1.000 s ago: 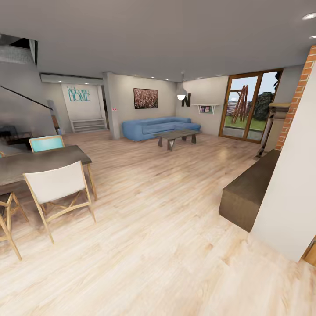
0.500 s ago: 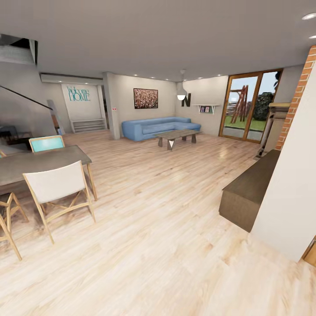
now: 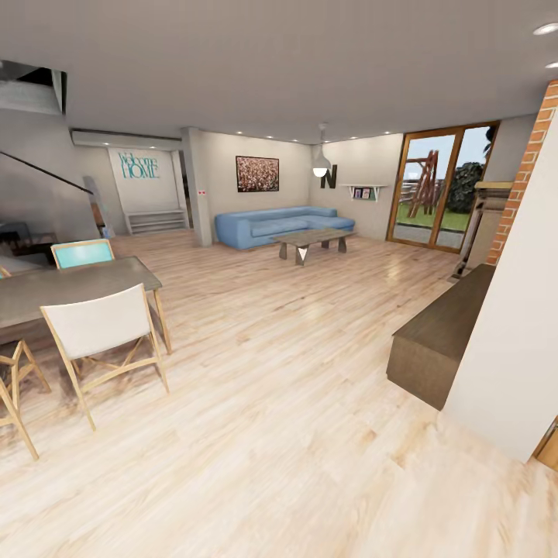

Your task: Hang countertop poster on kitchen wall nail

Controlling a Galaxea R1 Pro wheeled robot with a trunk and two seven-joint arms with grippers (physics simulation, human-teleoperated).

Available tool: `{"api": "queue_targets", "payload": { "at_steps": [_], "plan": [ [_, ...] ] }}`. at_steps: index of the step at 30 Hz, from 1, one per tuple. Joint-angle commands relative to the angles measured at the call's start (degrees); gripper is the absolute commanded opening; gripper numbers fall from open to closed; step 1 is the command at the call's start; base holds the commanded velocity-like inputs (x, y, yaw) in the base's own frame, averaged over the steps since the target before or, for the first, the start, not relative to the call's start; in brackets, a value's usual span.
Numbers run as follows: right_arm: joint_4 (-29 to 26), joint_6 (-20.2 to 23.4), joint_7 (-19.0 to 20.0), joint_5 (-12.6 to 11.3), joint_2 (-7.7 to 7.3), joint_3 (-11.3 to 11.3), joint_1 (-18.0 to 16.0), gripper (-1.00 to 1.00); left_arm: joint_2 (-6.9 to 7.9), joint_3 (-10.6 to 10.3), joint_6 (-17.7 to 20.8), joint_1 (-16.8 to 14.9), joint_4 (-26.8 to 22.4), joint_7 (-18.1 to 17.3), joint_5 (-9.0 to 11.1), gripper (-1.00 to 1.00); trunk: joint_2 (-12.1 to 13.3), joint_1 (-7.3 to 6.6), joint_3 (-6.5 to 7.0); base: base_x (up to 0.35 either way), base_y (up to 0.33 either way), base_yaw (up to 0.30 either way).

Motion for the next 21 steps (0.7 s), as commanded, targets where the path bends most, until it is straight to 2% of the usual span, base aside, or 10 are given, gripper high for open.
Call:
{"api": "queue_targets", "payload": {
  "at_steps": [1, 2, 7, 12, 13, 15, 18, 19, 21],
  "plan": [
    [-0.29, 0.14, -0.01, -0.07, -0.09, -0.06, -0.36, 1.00, 0.33, 0.22, 0.26, 0.03, -0.42, -0.02, 0.03, 1.00, -0.03, 0.00, -0.05, 0.000, 0.000, 0.000],
    [-6.19, 0.61, 0.00, -0.06, -0.33, -0.08, -0.70, 1.00, 1.97, 0.54, 0.39, 0.04, -20.41, -0.04, 0.04, 1.00, -0.03, 0.00, -0.05, 0.000, 0.000, 0.000],
    [-9.78, 0.64, 0.00, -0.01, -0.74, -0.09, -0.92, 1.00, 2.36, 1.05, -0.86, 0.04, -21.67, 0.11, -0.02, 1.00, -0.03, 0.00, -0.05, 0.000, 0.000, 0.000],
    [-10.86, 0.60, 0.00, 0.04, -0.89, -0.10, -1.00, 1.00, 2.91, 1.90, -4.85, 0.05, -21.90, 0.37, -0.06, 1.00, -0.03, 0.00, -0.05, 0.000, 0.000, 0.000],
    [-11.26, 0.58, 0.00, 0.08, -1.02, -0.10, -1.08, 1.00, 3.67, 4.56, -9.00, 0.05, -21.60, 0.47, -0.09, 1.00, -0.03, 0.00, -0.05, 0.000, 0.000, 0.000],
    [-11.52, 0.57, 0.00, 0.09, -1.23, -0.10, -1.11, 1.00, 3.86, 6.45, -10.89, 0.05, -21.50, 0.50, -0.09, 1.00, -0.03, 0.00, -0.05, 0.000, 0.000, 0.000],
    [-12.00, 0.57, 0.00, 0.06, -1.76, -0.10, -1.15, 1.00, 4.11, 12.36, -14.10, 0.05, -21.36, 0.53, -0.10, 1.00, -0.03, 0.00, -0.05, 0.000, 0.000, 0.000],
    [-12.07, 0.58, 0.00, 0.05, -1.83, -0.10, -1.16, 1.00, 4.14, 13.50, -14.56, 0.05, -21.35, 0.53, -0.09, 1.00, -0.03, 0.00, -0.05, 0.000, 0.000, 0.000],
    [-12.13, 0.57, 0.00, 0.04, -1.88, -0.10, -1.16, 1.00, 4.16, 14.51, -14.99, 0.05, -21.34, 0.54, -0.08, 1.00, -0.03, 0.00, -0.05, 0.000, 0.000, 0.000]
  ]
}}
